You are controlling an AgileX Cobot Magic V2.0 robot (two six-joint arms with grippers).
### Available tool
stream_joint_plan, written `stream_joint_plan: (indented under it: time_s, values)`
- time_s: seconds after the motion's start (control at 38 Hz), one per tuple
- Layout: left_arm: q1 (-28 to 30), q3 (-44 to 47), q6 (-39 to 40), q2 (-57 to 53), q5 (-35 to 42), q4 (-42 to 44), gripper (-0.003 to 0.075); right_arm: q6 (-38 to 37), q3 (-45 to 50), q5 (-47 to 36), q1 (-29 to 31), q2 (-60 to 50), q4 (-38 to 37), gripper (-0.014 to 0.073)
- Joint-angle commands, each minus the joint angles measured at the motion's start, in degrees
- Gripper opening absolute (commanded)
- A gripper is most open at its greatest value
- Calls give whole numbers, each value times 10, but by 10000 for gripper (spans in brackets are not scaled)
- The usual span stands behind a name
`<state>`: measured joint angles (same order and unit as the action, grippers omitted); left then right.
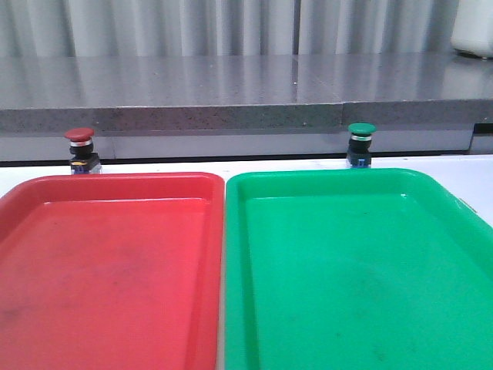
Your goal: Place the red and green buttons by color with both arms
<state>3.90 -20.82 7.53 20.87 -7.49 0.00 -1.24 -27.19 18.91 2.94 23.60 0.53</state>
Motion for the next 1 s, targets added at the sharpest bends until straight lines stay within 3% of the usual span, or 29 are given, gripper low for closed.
stream_joint_plan:
  time_s: [0.0, 0.18, 0.42, 0.71, 0.97]
  values:
    - [1, -20, 5, 16, 67, -3, 636, 0, -21, -44, 3, 8, -5, 561]
    - [-12, -63, 5, 105, 75, -3, 596, 0, -21, -44, 3, 8, -5, 561]
    - [-86, -182, 3, 293, 60, 28, 584, 0, -21, -44, 3, 8, -5, 561]
    - [-138, -412, 3, 534, -151, 51, 584, 0, -21, -43, 3, 8, -5, 561]
    - [-145, -601, 3, 730, -273, 51, 584, 0, -21, -43, 3, 8, -5, 561]
